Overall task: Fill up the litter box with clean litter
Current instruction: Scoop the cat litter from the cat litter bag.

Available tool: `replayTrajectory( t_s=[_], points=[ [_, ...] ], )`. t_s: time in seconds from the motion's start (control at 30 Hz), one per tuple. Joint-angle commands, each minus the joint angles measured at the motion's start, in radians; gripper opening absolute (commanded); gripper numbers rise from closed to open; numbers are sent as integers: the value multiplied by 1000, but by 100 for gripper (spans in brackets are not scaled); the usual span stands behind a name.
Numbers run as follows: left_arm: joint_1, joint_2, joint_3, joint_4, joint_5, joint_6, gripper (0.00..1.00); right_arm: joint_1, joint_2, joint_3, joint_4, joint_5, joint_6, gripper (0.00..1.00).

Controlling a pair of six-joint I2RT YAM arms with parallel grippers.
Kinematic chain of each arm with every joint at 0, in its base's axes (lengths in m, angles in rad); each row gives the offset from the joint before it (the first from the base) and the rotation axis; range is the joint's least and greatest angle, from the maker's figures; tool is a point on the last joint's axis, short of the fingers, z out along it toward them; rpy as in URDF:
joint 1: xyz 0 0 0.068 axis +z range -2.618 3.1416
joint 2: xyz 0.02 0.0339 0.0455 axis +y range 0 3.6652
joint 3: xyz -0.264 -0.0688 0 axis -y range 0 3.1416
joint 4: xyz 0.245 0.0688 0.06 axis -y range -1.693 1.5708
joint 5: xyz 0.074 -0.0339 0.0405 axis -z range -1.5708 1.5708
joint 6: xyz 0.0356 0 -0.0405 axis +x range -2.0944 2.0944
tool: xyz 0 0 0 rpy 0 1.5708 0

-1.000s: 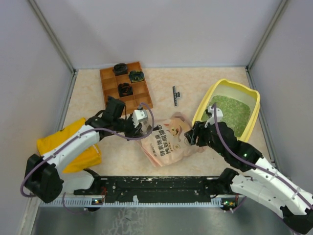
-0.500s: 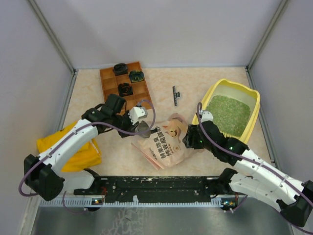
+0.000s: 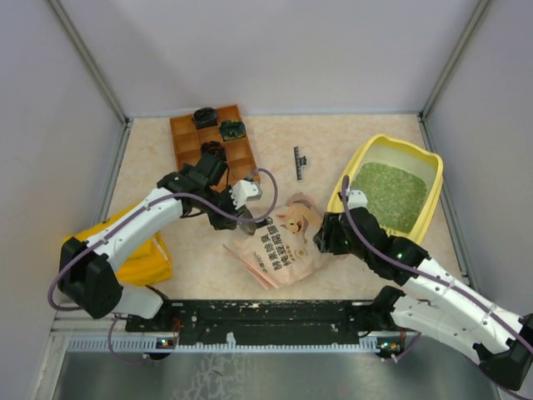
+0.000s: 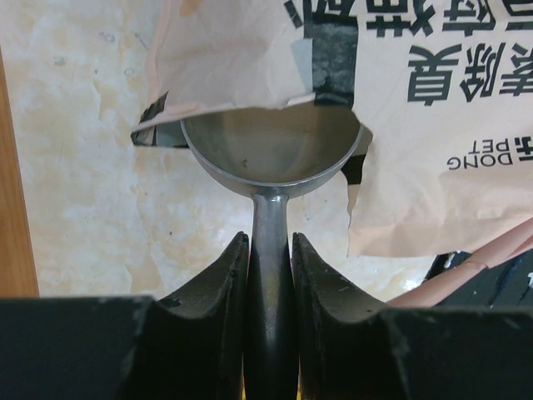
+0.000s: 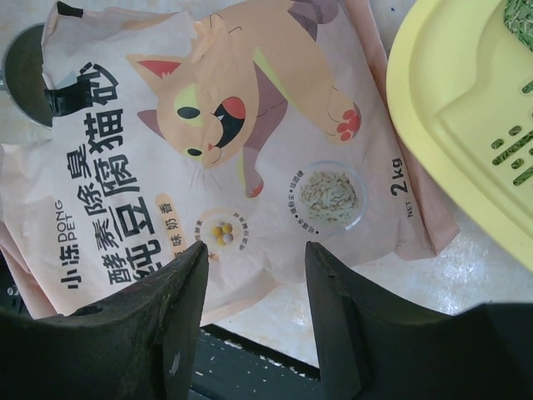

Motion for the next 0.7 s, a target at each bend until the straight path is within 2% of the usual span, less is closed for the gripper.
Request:
replayTrajectory(
  t_s=[0.0,0.23,0.67],
  points=[
    [-20,46,15,104,62,54,0,-6,-27,9,23,23,9,50],
    [-69,157,-20,176,49,77,0,-5,-41,11,-74,116,60,50],
    [-157,259,-32,405,75,-15,0,-6,-93,8,-69,104,87,50]
  ],
)
